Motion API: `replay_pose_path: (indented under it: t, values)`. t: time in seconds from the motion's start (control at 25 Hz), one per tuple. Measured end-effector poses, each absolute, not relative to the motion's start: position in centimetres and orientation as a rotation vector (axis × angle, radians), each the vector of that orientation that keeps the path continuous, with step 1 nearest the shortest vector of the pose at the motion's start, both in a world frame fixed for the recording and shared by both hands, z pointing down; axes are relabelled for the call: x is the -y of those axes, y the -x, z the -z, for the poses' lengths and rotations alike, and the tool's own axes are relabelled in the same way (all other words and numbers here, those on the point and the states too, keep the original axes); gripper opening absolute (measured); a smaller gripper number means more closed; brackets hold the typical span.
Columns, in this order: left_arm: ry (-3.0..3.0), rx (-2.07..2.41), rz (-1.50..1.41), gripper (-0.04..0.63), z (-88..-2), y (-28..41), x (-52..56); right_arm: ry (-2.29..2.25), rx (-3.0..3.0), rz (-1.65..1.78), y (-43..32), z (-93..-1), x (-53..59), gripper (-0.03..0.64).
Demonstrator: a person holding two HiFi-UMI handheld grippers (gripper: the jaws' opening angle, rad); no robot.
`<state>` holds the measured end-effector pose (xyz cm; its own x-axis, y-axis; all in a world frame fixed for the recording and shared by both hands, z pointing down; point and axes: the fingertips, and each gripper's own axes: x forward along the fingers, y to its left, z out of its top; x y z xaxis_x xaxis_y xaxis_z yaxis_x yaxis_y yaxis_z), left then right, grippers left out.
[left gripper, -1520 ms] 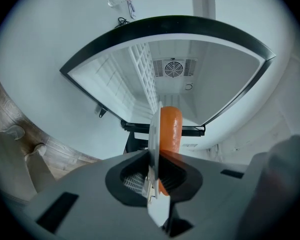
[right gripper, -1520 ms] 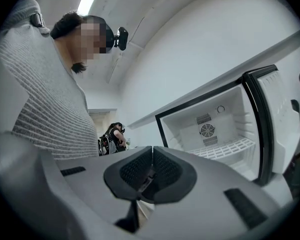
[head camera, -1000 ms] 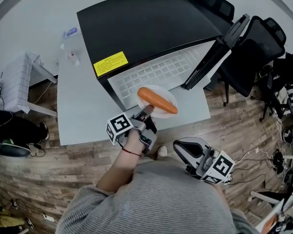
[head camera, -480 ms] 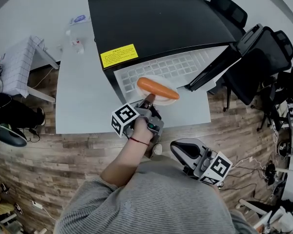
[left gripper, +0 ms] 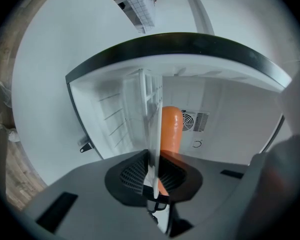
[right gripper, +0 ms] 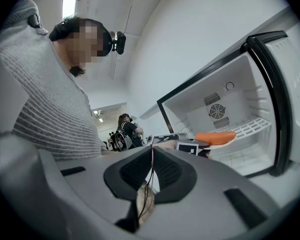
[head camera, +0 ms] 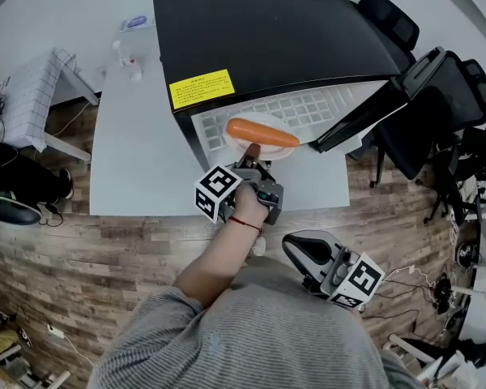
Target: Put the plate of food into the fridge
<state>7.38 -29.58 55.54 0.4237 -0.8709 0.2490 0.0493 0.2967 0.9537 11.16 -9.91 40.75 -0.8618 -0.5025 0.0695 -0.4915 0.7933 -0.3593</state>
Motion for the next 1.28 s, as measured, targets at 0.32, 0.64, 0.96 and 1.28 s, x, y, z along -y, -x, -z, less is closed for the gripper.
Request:
replay_pose_path:
  t: [0.32,0.64,0.96,1.28]
  values:
    - [-1.084,0.971,0.778,0.043,-55.5,-7.7,31.5,0.838,-2.936,0.591,-11.8,-41.1,10.2,0.014]
    - [-1.134,0.973,0.781,0.041,-55.7,-7.6,32.0,0.854,-2.936,0.580,-11.9,-41.3,10.5,0.015]
    - [-1.195,0.941,0.757,0.046,-55.8,-7.8,31.9,0.433,-3.067,0.693,-8.2,-41.8,7.6,0.015]
    - [-1.272,0.915,0.723,0.067,-55.3,-7.9,31.9,0.326,-3.095,0.704,-6.6,-42.0,6.4,0.015]
